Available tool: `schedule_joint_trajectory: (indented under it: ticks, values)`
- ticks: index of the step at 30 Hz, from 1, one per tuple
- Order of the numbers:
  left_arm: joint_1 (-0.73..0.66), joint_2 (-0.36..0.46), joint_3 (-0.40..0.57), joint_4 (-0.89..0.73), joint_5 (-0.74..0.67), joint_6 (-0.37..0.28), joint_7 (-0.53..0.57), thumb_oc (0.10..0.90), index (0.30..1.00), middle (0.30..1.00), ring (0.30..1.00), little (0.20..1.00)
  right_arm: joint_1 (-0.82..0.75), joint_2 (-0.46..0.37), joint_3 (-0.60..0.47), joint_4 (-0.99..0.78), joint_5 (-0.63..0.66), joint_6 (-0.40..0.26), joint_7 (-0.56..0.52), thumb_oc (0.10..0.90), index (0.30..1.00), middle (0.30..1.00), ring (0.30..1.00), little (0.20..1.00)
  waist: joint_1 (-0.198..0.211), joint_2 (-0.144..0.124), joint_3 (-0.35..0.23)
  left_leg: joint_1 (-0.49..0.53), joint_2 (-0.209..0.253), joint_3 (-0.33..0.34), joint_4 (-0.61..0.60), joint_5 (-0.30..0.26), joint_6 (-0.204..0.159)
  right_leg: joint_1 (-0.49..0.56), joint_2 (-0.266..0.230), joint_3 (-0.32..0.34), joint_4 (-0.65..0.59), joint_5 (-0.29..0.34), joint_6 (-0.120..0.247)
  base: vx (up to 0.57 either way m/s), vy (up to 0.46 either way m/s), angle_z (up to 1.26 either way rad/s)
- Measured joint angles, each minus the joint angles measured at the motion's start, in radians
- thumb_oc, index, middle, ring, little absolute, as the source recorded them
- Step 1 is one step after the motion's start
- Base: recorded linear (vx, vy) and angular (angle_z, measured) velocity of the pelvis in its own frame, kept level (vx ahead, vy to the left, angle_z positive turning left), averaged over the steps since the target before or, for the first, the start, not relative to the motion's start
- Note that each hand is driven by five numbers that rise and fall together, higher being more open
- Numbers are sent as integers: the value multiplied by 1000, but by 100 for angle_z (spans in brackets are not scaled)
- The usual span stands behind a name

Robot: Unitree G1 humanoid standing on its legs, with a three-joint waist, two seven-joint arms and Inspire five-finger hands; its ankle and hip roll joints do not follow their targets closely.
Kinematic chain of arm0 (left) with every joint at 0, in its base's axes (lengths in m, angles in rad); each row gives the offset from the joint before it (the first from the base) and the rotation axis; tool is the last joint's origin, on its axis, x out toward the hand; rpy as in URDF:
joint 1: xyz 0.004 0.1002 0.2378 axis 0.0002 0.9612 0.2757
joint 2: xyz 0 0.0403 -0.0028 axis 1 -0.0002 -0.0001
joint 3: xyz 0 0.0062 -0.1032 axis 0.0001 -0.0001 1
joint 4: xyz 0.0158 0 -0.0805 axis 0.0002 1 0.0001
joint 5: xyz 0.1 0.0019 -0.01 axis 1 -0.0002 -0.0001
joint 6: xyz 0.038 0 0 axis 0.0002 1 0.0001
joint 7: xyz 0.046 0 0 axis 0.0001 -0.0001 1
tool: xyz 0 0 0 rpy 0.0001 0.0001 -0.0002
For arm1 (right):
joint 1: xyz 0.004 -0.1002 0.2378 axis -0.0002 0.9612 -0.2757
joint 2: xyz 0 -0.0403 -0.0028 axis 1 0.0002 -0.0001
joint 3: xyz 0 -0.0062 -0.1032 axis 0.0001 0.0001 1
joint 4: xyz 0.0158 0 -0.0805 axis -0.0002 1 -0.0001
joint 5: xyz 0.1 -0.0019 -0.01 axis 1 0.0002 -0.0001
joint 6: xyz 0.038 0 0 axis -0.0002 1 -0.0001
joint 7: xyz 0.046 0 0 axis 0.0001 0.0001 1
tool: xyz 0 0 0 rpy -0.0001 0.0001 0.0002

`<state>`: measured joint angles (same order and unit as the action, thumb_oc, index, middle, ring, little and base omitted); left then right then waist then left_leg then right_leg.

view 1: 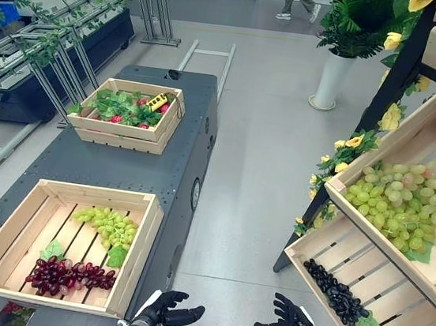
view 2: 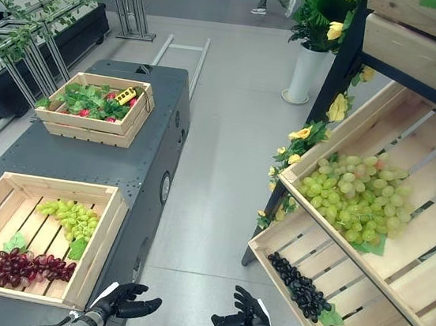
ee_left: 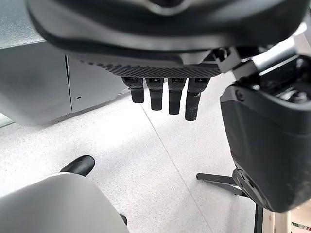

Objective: Pick up the fruits from the basket on one side to the basket on the other side

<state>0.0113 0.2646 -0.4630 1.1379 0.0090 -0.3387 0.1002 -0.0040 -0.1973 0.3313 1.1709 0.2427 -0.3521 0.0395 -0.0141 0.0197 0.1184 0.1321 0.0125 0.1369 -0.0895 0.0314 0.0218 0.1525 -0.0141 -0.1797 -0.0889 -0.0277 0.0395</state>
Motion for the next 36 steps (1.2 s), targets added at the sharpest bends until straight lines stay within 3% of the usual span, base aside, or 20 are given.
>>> schedule_joint_trajectory:
  ticks: [13, 19, 25, 31, 36]
  values:
    - [-14, 3, -82, -23, 125, -60, 54, 800, 900, 900, 900, 900, -5, 1, 4, 0, 0, 23, -1, 800, 900, 900, 900, 900, 3, 30, -6, -6, -2, -22, -6, 4, 0, -2, -2, -24, 0, -1, -1, -27, 11, 4]
    - [-14, 1, -79, -61, 131, -145, 63, 800, 900, 900, 900, 900, -9, -2, 4, 0, -1, 35, -2, 800, 900, 900, 900, 900, 5, 38, -8, -1, -3, -30, -6, 5, -1, 12, -2, -33, 0, -2, -2, 19, 27, 4]
    - [-6, 42, -67, -328, 87, -201, 83, 800, 900, 900, 900, 900, -8, -38, 5, -22, -1, 59, -2, 800, 900, 900, 900, 900, 29, 49, -1, -5, -4, -50, -7, 14, -2, 13, -4, -54, -1, -3, -2, -14, 29, 11]
    - [-10, 138, 33, -561, 65, -243, 129, 800, 900, 900, 900, 900, 10, -89, 2, -104, 5, 70, 1, 800, 900, 900, 900, 900, 34, 58, 1, -12, -5, -70, -7, 20, -3, 16, -4, -74, -1, -3, -3, 10, 50, 7]
    - [-37, 266, 199, -640, 117, -209, 236, 800, 900, 900, 900, 900, 34, -108, 1, -209, 5, 72, 3, 800, 900, 900, 900, 900, 40, 68, 4, -22, -6, -76, -6, 21, -3, 9, -4, -79, -1, -5, -4, 24, 69, 4]
